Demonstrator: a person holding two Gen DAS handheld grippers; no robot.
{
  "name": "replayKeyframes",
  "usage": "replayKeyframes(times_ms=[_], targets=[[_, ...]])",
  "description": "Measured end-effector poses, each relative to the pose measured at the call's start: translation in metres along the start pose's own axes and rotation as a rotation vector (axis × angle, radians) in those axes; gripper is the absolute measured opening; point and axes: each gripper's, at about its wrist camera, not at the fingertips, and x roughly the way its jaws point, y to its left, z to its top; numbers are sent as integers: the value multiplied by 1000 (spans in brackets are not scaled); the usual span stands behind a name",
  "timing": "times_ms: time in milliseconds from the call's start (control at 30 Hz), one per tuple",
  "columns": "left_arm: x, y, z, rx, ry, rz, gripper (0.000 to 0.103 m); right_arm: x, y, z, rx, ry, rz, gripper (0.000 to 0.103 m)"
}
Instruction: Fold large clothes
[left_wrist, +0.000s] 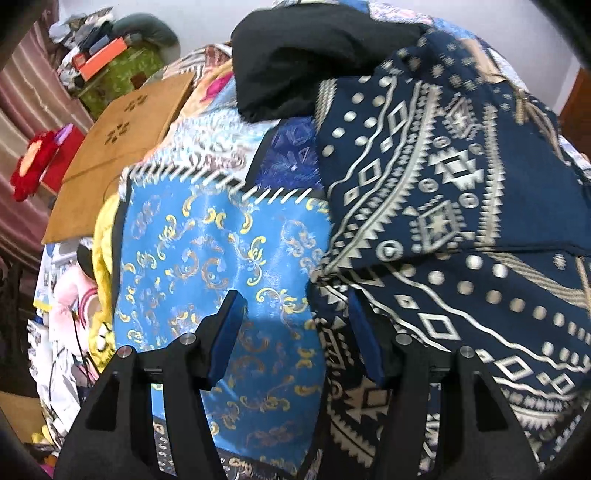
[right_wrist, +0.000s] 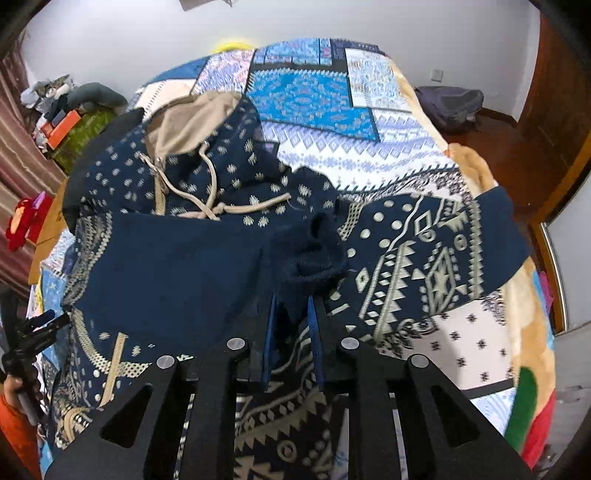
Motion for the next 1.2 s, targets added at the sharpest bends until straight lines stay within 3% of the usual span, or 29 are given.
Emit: replayKeyframes(times_ms=[133, 300, 567, 733, 1000, 1200], targets=[[-35, -8, 10, 31, -69, -21, 58, -23, -5, 4, -9, -57, 1, 22], [-83, -23, 38, 45, -192, -66, 58, -64, -22, 13, 34, -173, 7, 45], [-122, -58, 88, 53, -315, -206, 58, -101, -74, 22, 170, -267, -17, 55], [-113, -88, 105, 56, -296, -263, 58, -86, -117, 14, 285, -223, -36, 55], [-74, -128, 101, 95, -202, -295, 58, -21, -192, -1, 554, -96, 26, 55], [-52, -139, 94, 111, -147, -288, 58, 13, -215, 11, 652, -72, 54, 52]])
